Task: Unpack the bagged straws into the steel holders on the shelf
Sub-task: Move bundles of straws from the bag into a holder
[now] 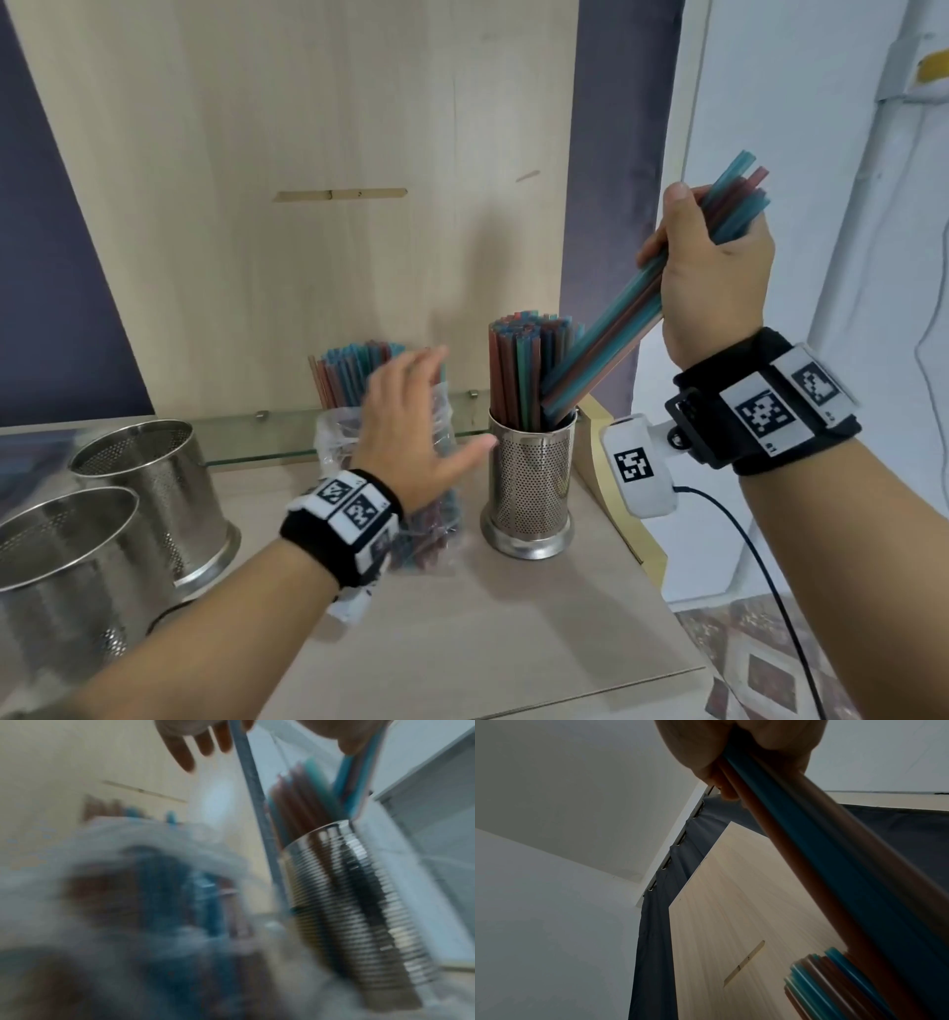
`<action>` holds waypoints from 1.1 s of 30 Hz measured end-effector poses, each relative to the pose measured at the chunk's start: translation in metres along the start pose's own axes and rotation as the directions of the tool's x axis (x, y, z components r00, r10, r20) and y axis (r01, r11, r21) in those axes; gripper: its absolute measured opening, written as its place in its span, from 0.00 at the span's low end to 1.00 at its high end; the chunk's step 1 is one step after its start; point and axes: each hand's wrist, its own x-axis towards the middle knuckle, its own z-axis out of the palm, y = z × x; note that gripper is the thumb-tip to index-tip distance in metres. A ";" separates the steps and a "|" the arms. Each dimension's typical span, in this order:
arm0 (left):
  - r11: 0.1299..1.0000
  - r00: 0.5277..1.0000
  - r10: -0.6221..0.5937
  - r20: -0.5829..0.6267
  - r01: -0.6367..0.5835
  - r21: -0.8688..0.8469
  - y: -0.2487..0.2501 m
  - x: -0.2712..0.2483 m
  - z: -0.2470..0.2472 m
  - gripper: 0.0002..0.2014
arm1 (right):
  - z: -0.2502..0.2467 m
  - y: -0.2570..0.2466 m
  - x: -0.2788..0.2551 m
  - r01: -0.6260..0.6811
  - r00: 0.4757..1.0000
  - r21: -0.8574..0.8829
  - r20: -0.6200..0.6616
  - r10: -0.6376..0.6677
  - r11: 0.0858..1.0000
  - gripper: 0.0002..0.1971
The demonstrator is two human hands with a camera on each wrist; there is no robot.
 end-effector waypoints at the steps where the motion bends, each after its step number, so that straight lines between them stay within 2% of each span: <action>1: 0.997 0.998 0.047 0.052 -0.044 -0.058 0.013 0.001 0.005 0.46 | 0.000 0.001 -0.002 0.000 1.000 -0.008 -0.007 0.000 1.000 0.10; 3: 0.986 0.990 0.110 0.090 -0.097 -0.137 0.035 0.006 0.014 0.41 | -0.001 0.001 -0.005 -0.004 1.000 -0.012 -0.016 0.004 1.000 0.09; 6: 0.981 0.977 0.170 0.130 -0.156 -0.111 0.051 0.022 0.028 0.38 | -0.005 0.002 -0.008 -0.027 0.999 -0.005 -0.038 0.027 1.000 0.07; 9: 0.991 0.959 0.130 0.252 -0.114 -0.075 0.049 0.042 0.036 0.47 | -0.011 0.005 -0.009 -0.057 0.996 0.014 -0.068 0.058 0.998 0.07; 12: 0.993 0.960 0.090 0.266 -0.066 -0.100 0.040 0.050 0.040 0.54 | -0.018 0.012 -0.007 -0.093 0.990 0.039 -0.100 0.096 0.995 0.07; 17: 0.984 0.963 0.071 0.261 -0.025 -0.174 0.030 0.054 0.045 0.55 | -0.024 0.028 -0.007 -0.164 0.980 0.070 -0.100 0.171 0.984 0.09; 20: 0.974 0.951 0.040 0.307 0.031 -0.225 0.028 0.053 0.048 0.59 | -0.020 0.032 -0.005 -0.192 0.975 0.091 -0.093 0.201 0.977 0.08; 26: 0.948 0.940 0.023 0.339 0.088 -0.306 0.025 0.043 0.060 0.60 | -0.004 0.025 0.007 -0.139 0.984 0.124 -0.095 0.151 0.983 0.08; 29: 0.951 0.942 0.029 0.335 0.077 -0.301 0.022 0.042 0.062 0.59 | 0.007 0.020 0.010 -0.083 0.995 0.126 -0.038 0.089 0.988 0.07; 33: 0.958 0.944 0.032 0.327 0.064 -0.281 0.019 0.041 0.065 0.61 | 0.023 0.022 0.007 -0.032 0.988 0.113 0.154 0.015 0.993 0.07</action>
